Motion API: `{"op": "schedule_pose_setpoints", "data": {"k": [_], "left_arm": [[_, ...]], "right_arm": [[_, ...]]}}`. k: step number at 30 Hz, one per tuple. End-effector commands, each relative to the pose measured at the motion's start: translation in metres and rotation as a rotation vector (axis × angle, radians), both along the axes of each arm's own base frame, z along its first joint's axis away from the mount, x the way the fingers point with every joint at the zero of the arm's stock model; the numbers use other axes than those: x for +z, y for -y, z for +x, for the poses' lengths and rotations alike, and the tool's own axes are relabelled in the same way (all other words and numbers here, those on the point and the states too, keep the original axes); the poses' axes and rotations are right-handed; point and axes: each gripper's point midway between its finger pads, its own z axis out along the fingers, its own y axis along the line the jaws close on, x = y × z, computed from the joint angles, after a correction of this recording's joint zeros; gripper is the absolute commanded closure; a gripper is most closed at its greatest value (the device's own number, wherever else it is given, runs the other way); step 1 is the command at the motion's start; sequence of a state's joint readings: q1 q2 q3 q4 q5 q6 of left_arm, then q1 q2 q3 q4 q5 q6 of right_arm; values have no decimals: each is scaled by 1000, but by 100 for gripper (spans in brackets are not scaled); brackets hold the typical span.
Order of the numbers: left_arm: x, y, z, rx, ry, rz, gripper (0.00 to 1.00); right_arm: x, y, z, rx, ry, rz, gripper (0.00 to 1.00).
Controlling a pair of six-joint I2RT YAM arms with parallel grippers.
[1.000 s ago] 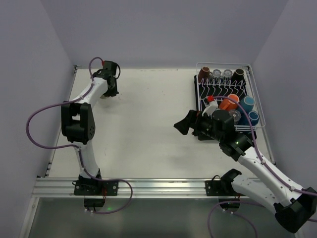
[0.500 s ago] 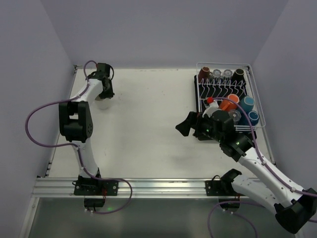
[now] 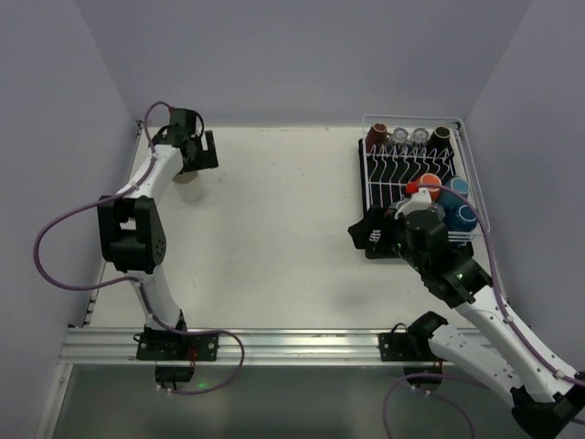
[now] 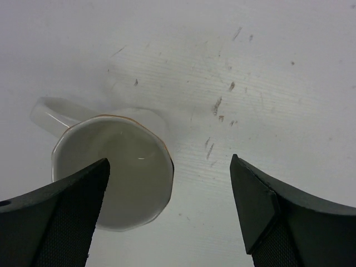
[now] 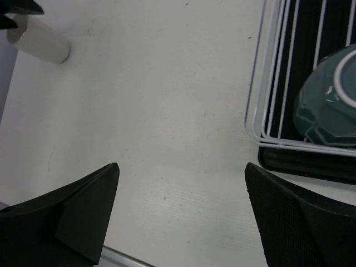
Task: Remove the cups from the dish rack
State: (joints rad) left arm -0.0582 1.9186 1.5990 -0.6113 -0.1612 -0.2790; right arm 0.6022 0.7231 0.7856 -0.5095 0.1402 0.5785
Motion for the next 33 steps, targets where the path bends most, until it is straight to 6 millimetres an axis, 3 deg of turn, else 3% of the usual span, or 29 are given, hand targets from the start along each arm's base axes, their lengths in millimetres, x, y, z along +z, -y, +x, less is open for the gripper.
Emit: {"op": "schedule_pose_setpoints", "data": {"k": [1, 3, 5, 7, 9, 12, 13, 14, 15, 16, 18, 21, 23, 24, 25, 29, 33], "left_arm": [[85, 9, 11, -7, 244, -82, 7], [109, 13, 12, -17, 320, -110, 6], [148, 24, 7, -55, 444, -165, 5], [175, 38, -6, -99, 521, -228, 4], [192, 65, -19, -181, 560, -291, 4], [211, 121, -59, -336, 614, -357, 4], [213, 150, -84, -425, 629, -387, 4], [213, 166, -99, -489, 630, -421, 4], [195, 179, -115, -534, 593, -451, 4], [205, 195, -136, -595, 620, -495, 3], [199, 207, -159, -662, 603, -541, 4], [174, 212, -194, -735, 555, -584, 3], [176, 211, -214, -791, 573, -598, 3], [165, 209, -220, -801, 556, -594, 3], [166, 206, -229, -818, 570, -586, 3], [156, 199, -244, -855, 565, -557, 3], [146, 193, -242, -846, 572, -512, 3]], "right_arm": [[22, 38, 6, -173, 54, -80, 5], [23, 58, 7, -261, 47, -132, 6], [19, 69, 8, -315, 35, -159, 7], [19, 82, 14, -376, 36, -181, 7], [18, 92, 22, -420, 16, -206, 4], [13, 106, 34, -462, -28, -243, 1], [10, 108, 37, -457, -42, -253, 1], [4, 109, 41, -463, -65, -269, 1], [3, 112, 44, -471, -73, -280, 1], [0, 113, 46, -470, -85, -296, 1], [-11, 110, 54, -461, -122, -324, 1], [-22, 114, 63, -477, -162, -371, 1], [-25, 117, 68, -489, -174, -390, 1], [-25, 119, 70, -492, -173, -403, 1], [-29, 119, 73, -489, -179, -413, 1], [-35, 120, 82, -492, -201, -446, 2], [-40, 115, 91, -474, -215, -445, 4]]}}
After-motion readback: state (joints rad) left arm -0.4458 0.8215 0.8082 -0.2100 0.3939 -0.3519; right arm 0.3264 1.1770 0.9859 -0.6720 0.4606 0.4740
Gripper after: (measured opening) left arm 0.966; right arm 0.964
